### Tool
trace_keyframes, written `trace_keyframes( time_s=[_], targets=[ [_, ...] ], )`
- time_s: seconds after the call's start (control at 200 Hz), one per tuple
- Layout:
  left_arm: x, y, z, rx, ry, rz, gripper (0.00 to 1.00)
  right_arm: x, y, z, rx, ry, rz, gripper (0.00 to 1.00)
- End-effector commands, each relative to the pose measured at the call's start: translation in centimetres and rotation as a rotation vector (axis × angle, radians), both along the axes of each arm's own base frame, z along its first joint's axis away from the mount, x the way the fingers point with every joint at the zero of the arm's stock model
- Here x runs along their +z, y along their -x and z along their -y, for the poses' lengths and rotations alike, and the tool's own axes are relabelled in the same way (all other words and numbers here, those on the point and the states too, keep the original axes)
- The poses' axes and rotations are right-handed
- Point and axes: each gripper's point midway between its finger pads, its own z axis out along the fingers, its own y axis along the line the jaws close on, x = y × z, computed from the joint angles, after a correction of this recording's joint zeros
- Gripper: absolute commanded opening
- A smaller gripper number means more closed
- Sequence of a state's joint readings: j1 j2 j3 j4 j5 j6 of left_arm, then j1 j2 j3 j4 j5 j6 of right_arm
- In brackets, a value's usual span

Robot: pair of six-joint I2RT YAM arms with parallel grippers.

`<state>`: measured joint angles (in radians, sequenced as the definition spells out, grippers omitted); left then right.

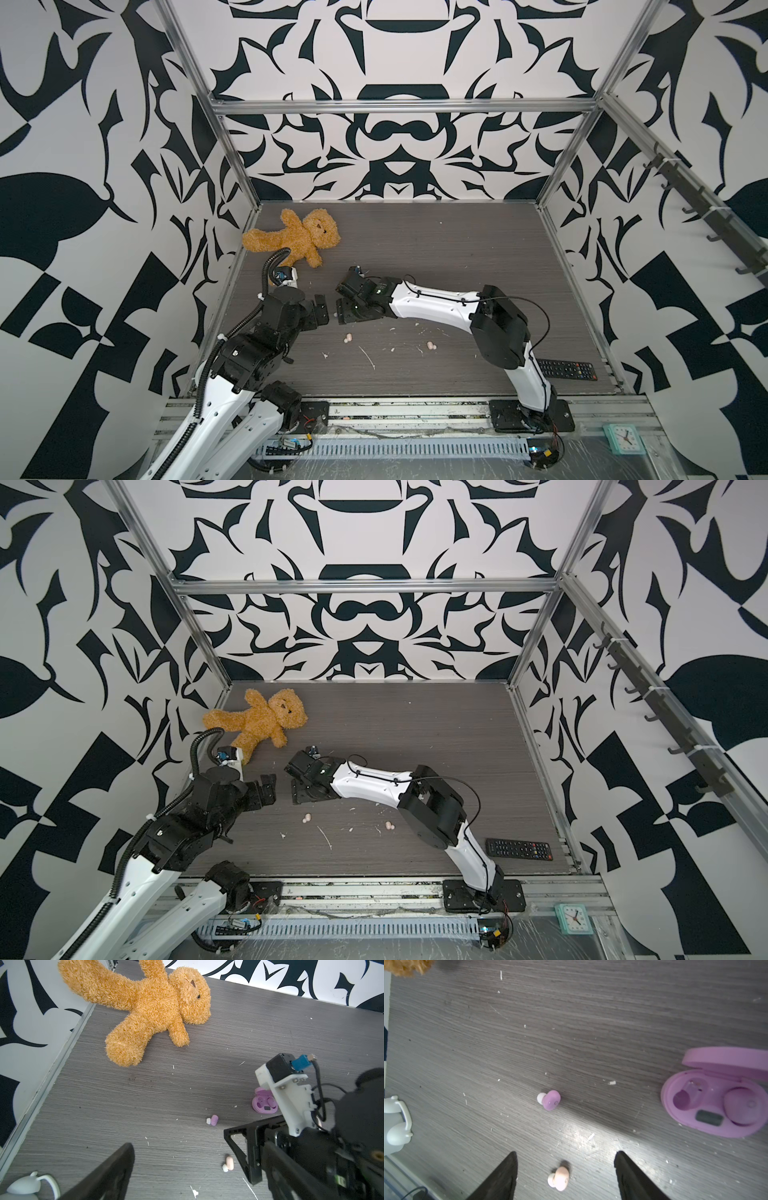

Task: Insert the wireless bluetooth earbuds into the charging case
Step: 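Move the open right gripper over the second lilac earbud near the left gripper, then close the right gripper on the second lilac earbud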

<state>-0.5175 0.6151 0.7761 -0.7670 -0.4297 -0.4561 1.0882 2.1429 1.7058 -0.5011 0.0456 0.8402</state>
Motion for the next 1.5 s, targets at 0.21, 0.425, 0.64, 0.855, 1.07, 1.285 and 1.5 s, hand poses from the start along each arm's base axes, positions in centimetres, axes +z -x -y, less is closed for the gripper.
trace_keyframes(
  time_s=[0.21, 0.425, 0.64, 0.855, 1.07, 1.285, 1.5],
  targets=[
    [-0.5, 0.3, 0.0, -0.001, 0.007, -0.016, 0.99, 1.6, -1.1, -1.9, 0.011, -0.018, 0.029, 0.71],
    [-0.5, 0.3, 0.2, -0.007, 0.010, -0.018, 0.99, 1.2, -1.4, -3.0, 0.028, -0.026, 0.018, 0.62],
    [-0.6, 0.3, 0.4, -0.018, 0.014, -0.021, 0.99, 0.4, -1.9, -3.2, 0.027, -0.012, 0.021, 0.56],
    [-0.6, 0.3, 0.5, -0.024, 0.016, -0.022, 0.99, -0.4, -2.3, -3.7, 0.034, -0.003, 0.012, 0.52],
    [-0.6, 0.3, 0.5, -0.027, 0.018, -0.020, 0.99, -0.9, -2.6, -4.1, 0.040, 0.000, 0.003, 0.49],
    [-0.7, 0.3, 0.6, -0.032, 0.020, -0.023, 0.99, -1.7, -2.5, -4.2, 0.045, 0.003, -0.012, 0.46],
    [-0.7, 0.3, 0.7, -0.035, 0.021, -0.026, 0.99, -1.9, -2.5, -4.3, 0.046, 0.001, -0.017, 0.43]
  ],
)
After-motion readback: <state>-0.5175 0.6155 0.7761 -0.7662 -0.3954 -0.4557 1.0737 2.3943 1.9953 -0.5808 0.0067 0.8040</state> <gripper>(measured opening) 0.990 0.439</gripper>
